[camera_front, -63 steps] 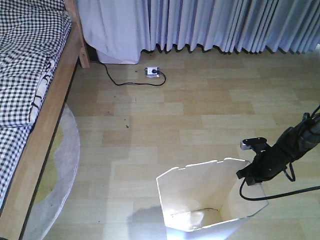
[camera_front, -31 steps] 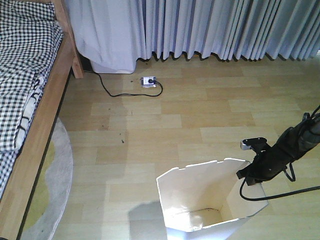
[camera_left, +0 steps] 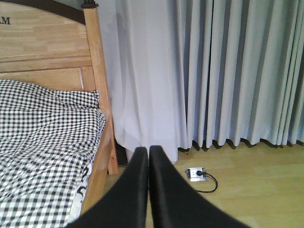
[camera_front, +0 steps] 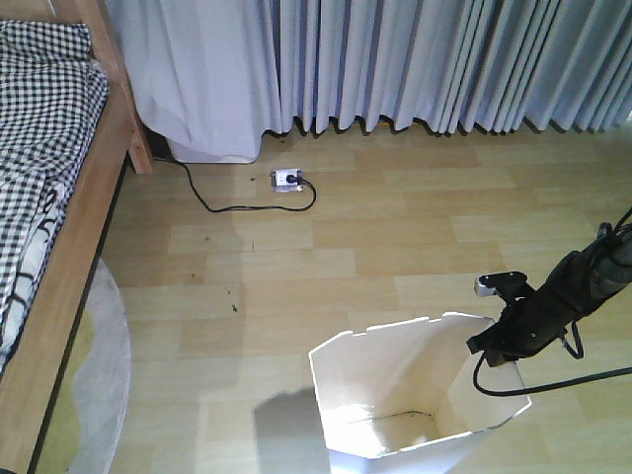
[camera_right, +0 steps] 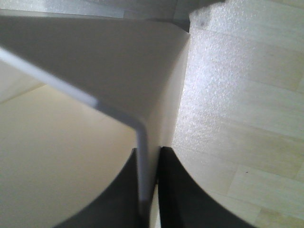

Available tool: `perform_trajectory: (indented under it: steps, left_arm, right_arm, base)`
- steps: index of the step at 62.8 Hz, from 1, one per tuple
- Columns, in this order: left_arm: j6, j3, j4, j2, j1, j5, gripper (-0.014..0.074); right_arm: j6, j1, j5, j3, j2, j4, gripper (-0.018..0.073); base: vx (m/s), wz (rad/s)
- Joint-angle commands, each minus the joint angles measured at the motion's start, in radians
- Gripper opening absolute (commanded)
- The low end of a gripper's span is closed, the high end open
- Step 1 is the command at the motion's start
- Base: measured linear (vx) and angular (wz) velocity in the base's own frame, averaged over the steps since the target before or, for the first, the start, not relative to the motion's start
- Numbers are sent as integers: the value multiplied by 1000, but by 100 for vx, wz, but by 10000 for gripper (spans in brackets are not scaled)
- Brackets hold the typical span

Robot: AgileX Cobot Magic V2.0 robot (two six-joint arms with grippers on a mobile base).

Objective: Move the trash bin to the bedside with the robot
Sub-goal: 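Drive up to the bedside near the curtains with the bin held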

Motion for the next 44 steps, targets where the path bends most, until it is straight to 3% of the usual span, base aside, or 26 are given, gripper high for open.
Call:
perform_trajectory:
  steps: [1, 44]
  left_arm:
    - [-4, -21, -5, -5, 0, -73, -6]
    - [-4, -21, -5, -5, 0, -73, -6]
  right_arm:
    - [-3, -1, 102, -9, -78, 29, -6]
    - [-3, -1, 102, -9, -78, 29, -6]
  base:
    - [19, -3]
    - [19, 0]
